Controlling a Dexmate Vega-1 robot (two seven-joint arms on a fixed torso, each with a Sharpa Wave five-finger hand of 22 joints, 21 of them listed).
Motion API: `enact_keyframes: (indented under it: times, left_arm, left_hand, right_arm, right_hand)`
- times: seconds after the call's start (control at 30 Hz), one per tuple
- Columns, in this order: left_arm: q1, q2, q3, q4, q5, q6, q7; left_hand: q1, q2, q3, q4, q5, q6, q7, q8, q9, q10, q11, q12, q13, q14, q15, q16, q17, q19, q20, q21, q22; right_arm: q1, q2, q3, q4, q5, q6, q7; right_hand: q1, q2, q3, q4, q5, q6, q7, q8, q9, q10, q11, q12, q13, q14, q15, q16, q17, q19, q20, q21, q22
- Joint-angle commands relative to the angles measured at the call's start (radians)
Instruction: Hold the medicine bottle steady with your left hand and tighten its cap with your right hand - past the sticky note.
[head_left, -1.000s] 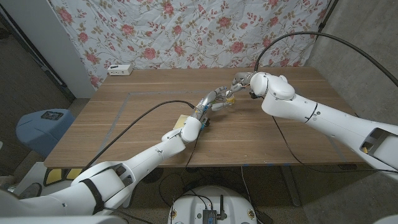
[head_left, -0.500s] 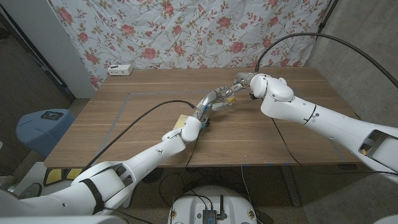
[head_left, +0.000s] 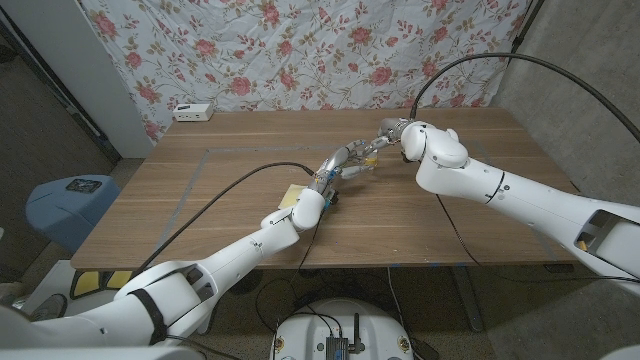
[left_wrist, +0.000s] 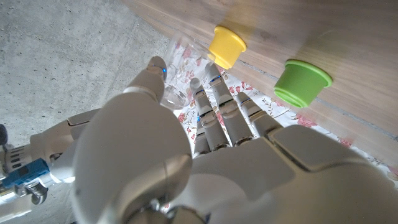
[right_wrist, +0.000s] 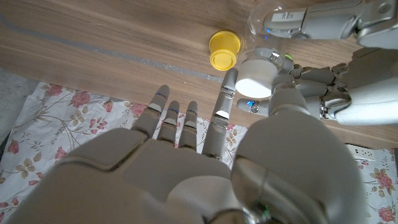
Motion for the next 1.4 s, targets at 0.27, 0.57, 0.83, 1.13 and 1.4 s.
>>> enact_keyframes:
  times: [0.27,0.57,0.83,1.13,1.4]
  left_arm:
    - [0.008,0.005,-0.006,-0.003,-0.002,-0.001,0.009]
    - [0.013,0.007,-0.007,-0.01,0.0,0.001,0.013]
    - [0.013,0.007,-0.007,-0.01,0.001,-0.001,0.012]
    - [0.01,0.007,-0.005,-0.009,0.004,-0.005,0.01]
    - [0.004,0.003,-0.003,-0.002,0.003,-0.008,0.004]
  left_hand:
    - [0.002,0.008,0.007,-0.002,0.009,0.004,-0.003,-0.002,0.002,0.038,-0.036,0.005,0.003,0.003,-0.083,0.003,0.0,-0.003,-0.131,0.0,0.002]
    - [0.003,0.007,0.006,-0.002,0.009,0.004,-0.002,-0.002,0.002,0.036,-0.038,0.005,0.003,0.002,-0.083,0.003,0.001,-0.002,-0.13,0.0,0.002]
    - [0.003,0.007,0.007,-0.002,0.009,0.004,-0.003,-0.002,0.003,0.037,-0.038,0.005,0.003,0.001,-0.083,0.002,0.0,-0.003,-0.131,0.0,0.002]
    - [0.004,0.009,0.006,-0.003,0.009,0.004,-0.002,-0.002,0.003,0.037,-0.036,0.006,0.003,0.005,-0.085,0.005,0.002,-0.002,-0.131,0.0,0.002]
    - [0.003,0.009,0.007,-0.002,0.009,0.004,-0.001,-0.002,0.003,0.037,-0.035,0.005,0.003,0.004,-0.086,0.004,0.001,-0.003,-0.131,0.0,0.002]
  right_arm:
    - [0.012,0.019,-0.034,0.005,-0.015,-0.037,-0.047]
    - [0.012,0.025,-0.036,0.008,-0.006,-0.042,-0.064]
    - [0.01,0.029,-0.041,0.007,-0.006,-0.051,-0.085]
    - [0.008,0.009,-0.034,-0.012,0.009,-0.037,-0.086]
    - [0.018,-0.006,-0.043,-0.028,0.007,-0.041,-0.062]
  right_hand:
    - [-0.022,0.003,-0.01,-0.003,0.001,0.098,-0.014,0.026,-0.007,0.058,-0.008,0.01,-0.001,0.042,-0.013,0.01,0.001,0.029,0.002,0.003,0.003]
    - [-0.032,0.001,-0.016,-0.007,0.002,0.161,-0.013,0.044,-0.015,0.092,-0.009,0.011,-0.001,0.059,-0.018,0.01,0.0,0.038,-0.003,0.001,0.003]
    - [-0.044,-0.007,-0.024,-0.009,0.003,0.206,-0.005,0.057,-0.021,0.123,-0.015,0.013,-0.001,0.078,-0.022,0.012,0.0,0.044,-0.002,0.0,0.003]
    - [-0.094,-0.027,-0.05,0.002,0.004,0.131,0.0,0.018,-0.032,0.112,-0.008,-0.008,0.0,0.073,-0.014,0.002,0.003,0.032,0.012,-0.008,0.004]
    - [-0.154,-0.04,-0.076,0.019,0.006,0.036,0.021,-0.034,-0.039,0.072,0.005,-0.031,0.001,0.051,0.0,-0.012,0.005,0.009,0.021,-0.014,0.004]
